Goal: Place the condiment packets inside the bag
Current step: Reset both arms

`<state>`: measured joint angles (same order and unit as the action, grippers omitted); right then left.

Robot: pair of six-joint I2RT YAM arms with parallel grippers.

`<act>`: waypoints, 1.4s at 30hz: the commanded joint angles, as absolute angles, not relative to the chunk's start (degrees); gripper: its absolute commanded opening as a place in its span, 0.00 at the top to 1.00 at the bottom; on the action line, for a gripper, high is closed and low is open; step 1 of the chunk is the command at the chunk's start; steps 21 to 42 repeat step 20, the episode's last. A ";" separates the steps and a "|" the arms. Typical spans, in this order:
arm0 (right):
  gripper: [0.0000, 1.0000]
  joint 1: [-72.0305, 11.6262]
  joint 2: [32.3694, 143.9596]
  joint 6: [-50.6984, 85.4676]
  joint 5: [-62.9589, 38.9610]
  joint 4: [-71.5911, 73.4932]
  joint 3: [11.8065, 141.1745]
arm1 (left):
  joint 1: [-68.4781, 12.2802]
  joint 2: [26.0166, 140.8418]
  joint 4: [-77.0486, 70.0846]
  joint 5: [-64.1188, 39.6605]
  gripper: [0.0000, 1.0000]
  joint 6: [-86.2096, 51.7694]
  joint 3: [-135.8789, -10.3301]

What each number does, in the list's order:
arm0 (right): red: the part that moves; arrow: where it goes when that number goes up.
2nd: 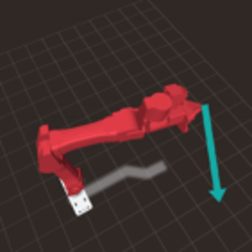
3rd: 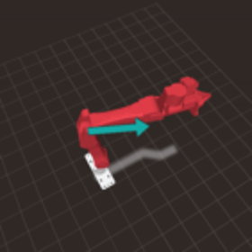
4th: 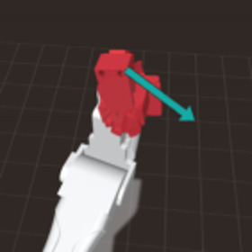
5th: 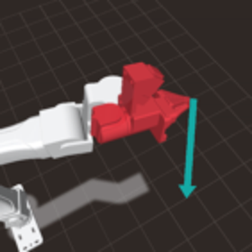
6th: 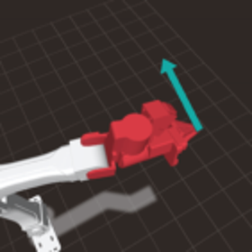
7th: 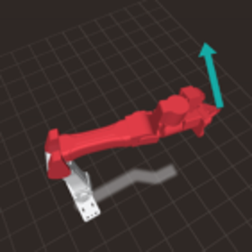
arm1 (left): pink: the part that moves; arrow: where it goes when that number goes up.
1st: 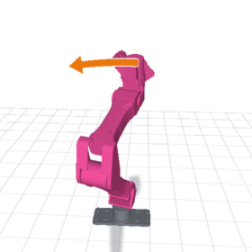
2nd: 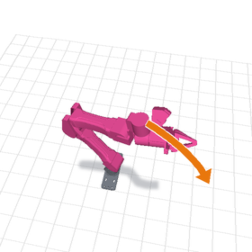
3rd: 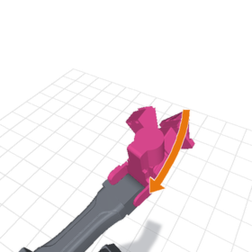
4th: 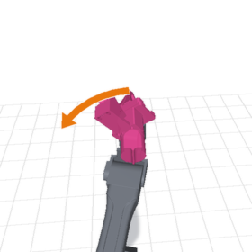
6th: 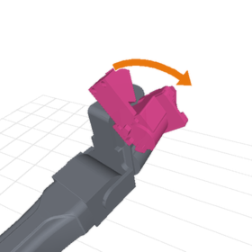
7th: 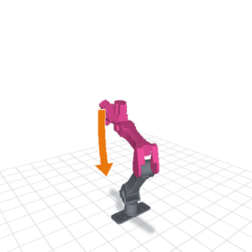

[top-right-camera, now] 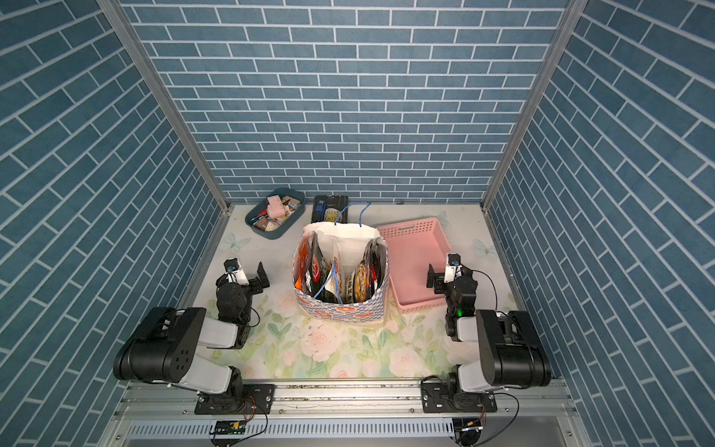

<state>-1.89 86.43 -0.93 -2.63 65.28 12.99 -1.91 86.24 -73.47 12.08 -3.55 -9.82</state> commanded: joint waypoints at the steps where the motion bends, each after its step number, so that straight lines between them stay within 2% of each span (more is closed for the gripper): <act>1: 0.00 -2.11 87.91 -2.18 0.27 73.83 12.53 | -2.36 86.41 -75.42 12.54 0.00 -2.84 -11.06; 4: 0.00 -2.11 87.85 -2.20 0.14 73.25 12.72 | -2.86 86.66 -73.52 7.96 0.00 -0.48 -11.98; 14: 0.00 -2.11 87.73 -2.29 0.26 73.82 12.48 | -1.79 86.75 -72.35 5.95 0.00 -0.97 -12.73; 42: 0.00 -2.11 87.70 -2.29 0.20 73.83 12.39 | -1.85 86.59 -73.16 5.77 0.00 -0.73 -12.16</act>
